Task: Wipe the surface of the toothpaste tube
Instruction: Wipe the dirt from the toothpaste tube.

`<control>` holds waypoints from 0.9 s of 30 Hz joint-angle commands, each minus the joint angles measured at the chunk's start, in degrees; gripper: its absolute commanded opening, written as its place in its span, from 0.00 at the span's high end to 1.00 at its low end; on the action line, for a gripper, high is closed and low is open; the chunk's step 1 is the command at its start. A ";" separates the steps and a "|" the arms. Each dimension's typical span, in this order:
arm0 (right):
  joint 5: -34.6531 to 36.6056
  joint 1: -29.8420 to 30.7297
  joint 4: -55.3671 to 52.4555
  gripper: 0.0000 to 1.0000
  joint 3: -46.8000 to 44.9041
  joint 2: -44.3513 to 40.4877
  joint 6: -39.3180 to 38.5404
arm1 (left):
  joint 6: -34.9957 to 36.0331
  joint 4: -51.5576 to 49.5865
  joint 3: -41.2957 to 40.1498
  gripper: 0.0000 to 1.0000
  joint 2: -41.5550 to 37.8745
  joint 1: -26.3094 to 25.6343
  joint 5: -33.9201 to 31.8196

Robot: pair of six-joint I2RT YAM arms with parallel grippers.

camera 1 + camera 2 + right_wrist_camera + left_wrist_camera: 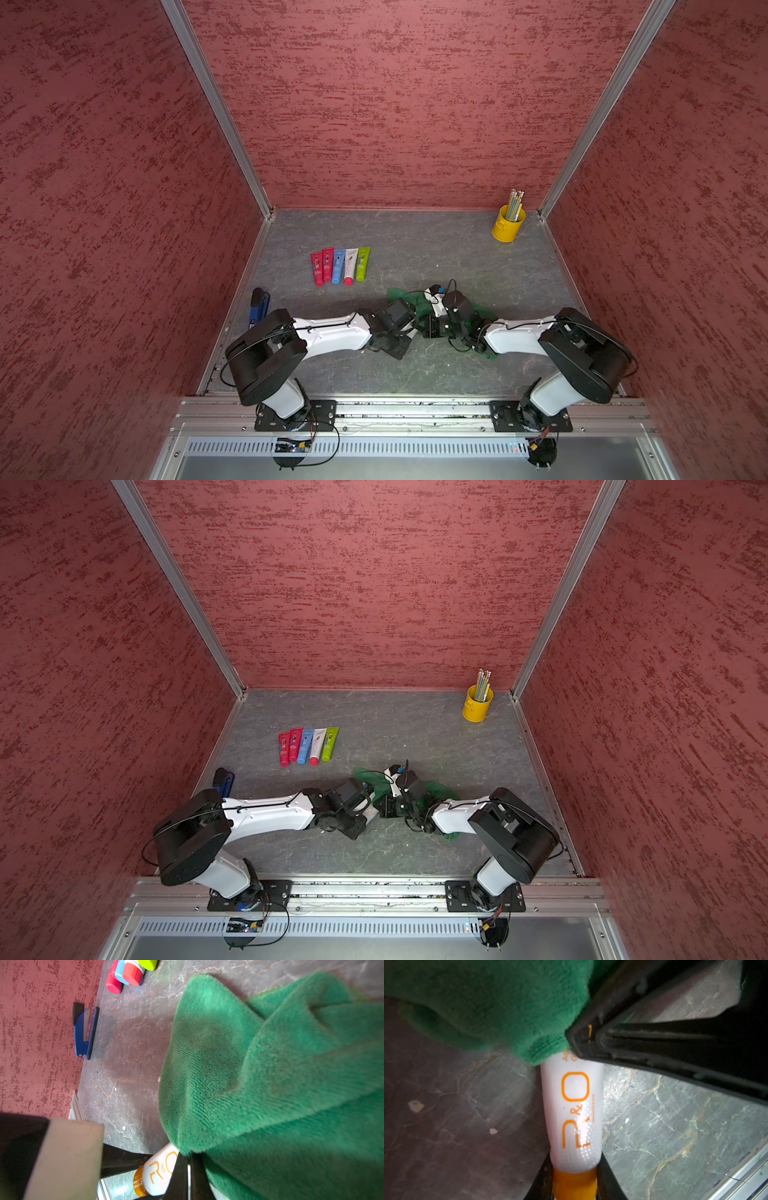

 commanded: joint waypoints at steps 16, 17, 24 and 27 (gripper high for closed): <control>5.84 -1.72 -8.79 1.00 4.95 3.12 -2.52 | 0.62 0.57 -0.92 0.91 -0.41 -0.44 -0.27; 3.10 -1.07 -6.22 1.00 3.75 2.91 -1.62 | 0.62 0.55 -0.91 0.91 -0.41 -0.38 -0.30; -6.11 3.30 3.00 1.00 -2.05 -0.31 4.33 | 0.80 0.69 -0.74 0.91 -0.23 -0.39 0.04; -4.35 3.28 1.09 1.00 -1.90 -0.07 3.28 | 0.89 0.68 -0.72 0.91 -0.15 -0.39 0.14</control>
